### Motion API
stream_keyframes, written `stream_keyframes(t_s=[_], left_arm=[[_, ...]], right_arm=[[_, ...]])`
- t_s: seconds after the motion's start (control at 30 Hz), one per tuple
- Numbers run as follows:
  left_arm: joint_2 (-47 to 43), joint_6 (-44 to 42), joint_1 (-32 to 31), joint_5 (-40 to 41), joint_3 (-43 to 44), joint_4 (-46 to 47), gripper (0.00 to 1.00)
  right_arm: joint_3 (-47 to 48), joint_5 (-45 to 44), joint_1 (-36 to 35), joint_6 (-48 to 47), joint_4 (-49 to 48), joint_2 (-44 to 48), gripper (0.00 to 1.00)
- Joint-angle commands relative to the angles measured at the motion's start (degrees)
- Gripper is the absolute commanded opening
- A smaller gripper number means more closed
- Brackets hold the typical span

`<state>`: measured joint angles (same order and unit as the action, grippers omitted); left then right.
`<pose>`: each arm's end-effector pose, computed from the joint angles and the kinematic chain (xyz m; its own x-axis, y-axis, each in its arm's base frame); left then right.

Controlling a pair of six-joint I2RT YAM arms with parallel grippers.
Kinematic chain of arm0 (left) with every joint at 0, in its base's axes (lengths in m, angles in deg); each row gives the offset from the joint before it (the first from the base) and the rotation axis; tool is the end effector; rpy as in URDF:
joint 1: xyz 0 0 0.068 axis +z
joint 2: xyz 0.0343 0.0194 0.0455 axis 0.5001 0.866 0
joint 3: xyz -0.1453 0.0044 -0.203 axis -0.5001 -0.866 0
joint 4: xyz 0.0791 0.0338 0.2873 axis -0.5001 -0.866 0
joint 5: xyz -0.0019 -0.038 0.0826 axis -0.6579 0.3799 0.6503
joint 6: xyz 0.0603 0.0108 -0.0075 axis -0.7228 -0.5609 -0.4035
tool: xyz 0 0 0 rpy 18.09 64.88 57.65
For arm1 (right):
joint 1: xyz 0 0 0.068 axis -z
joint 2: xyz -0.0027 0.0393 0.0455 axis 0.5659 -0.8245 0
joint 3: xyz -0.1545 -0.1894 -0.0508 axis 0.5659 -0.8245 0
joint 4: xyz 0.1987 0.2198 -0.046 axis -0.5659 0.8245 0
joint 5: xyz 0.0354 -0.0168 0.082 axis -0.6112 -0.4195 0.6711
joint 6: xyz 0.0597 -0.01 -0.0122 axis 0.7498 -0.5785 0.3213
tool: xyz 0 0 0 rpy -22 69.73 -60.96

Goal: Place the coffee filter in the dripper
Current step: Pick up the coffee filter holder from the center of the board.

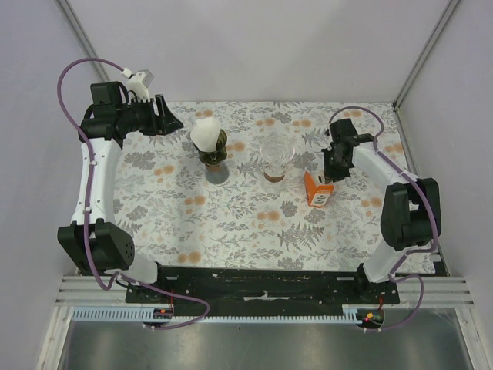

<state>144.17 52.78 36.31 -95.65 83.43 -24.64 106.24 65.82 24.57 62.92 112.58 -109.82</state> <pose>0.3716 0.0124 0.3834 -0.5820 -0.0614 -0.8109 0.4078 0.8407 -0.3563 0.3752 0.0668 0.1754 -0.9331 0.0164 -0.3594 -0.0168 0.9959 0.0891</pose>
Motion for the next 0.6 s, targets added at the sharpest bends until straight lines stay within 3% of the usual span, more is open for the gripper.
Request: stream_keyframes(t_s=[0.0,0.23,0.57], left_arm=[[-1.8,1.1,0.3,-1.7,0.0,1.1,0.68],[-1.9,1.0,0.4,-3.2,0.1,1.0,0.67],[-1.6,0.3,-0.9,-8.9,3.0,-0.7,0.65]], right_arm=[[0.4,0.7,0.2,-0.7,-0.7,0.7,0.03],[-0.1,-4.0,0.2,-1.7,-1.6,9.3,0.00],[-3.7,-7.9,-1.7,-7.9,-11.2,31.4,0.00]])
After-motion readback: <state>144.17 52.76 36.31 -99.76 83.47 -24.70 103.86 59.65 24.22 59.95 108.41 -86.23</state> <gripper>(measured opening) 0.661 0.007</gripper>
